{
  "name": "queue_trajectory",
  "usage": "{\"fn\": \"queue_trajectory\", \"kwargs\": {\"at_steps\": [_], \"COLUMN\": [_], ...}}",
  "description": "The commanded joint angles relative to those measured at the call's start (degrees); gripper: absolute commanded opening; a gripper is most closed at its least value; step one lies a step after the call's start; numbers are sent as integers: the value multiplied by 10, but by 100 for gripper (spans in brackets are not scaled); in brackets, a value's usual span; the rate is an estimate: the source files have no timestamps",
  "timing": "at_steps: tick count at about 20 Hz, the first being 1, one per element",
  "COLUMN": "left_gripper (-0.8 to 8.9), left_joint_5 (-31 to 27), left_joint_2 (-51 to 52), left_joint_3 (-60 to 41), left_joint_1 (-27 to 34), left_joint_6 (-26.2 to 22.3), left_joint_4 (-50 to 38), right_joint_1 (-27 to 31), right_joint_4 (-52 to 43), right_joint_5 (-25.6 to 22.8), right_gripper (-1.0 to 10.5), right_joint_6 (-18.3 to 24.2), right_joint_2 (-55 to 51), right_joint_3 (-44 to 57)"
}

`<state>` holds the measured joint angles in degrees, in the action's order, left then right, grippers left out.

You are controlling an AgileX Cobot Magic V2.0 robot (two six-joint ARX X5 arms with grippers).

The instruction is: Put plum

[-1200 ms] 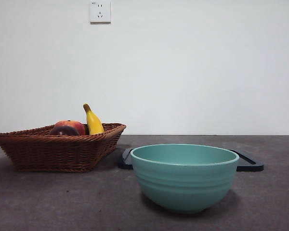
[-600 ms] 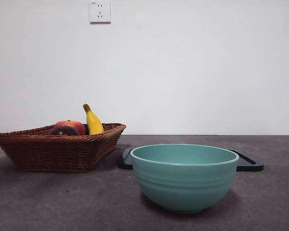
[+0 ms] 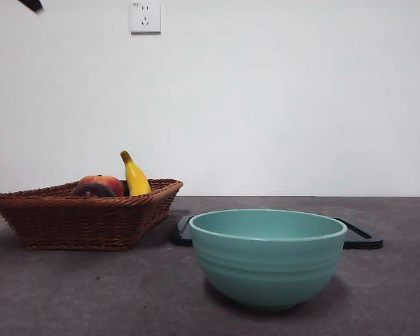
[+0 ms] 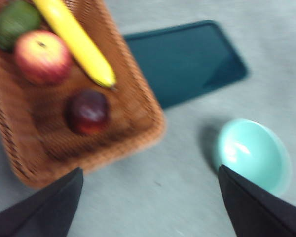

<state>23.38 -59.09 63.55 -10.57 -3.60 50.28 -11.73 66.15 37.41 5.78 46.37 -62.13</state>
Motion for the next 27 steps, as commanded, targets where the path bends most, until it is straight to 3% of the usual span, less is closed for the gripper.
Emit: {"fn": "queue_trajectory", "kwargs": {"at_steps": [1, 8, 17, 27], "left_gripper": [435, 434, 434, 434], "left_joint_5": [-53, -143, -174, -175], "left_joint_2": [-63, -253, -389, -460], "left_joint_3": [37, 122, 122, 122], "left_joint_1": [-19, -59, -71, -75], "left_joint_6": [2, -16, -33, -34], "left_joint_4": [-20, -54, -114, -141], "right_joint_1": [-3, -3, -3, -3], "right_joint_4": [-5, -5, -5, -5], "right_joint_5": [1, 1, 1, 1], "right_gripper": [412, 412, 412, 412], "right_joint_6": [2, 2, -2, -2], "right_joint_2": [4, 4, 4, 4], "right_joint_3": [-11, -11, -11, -11]}}
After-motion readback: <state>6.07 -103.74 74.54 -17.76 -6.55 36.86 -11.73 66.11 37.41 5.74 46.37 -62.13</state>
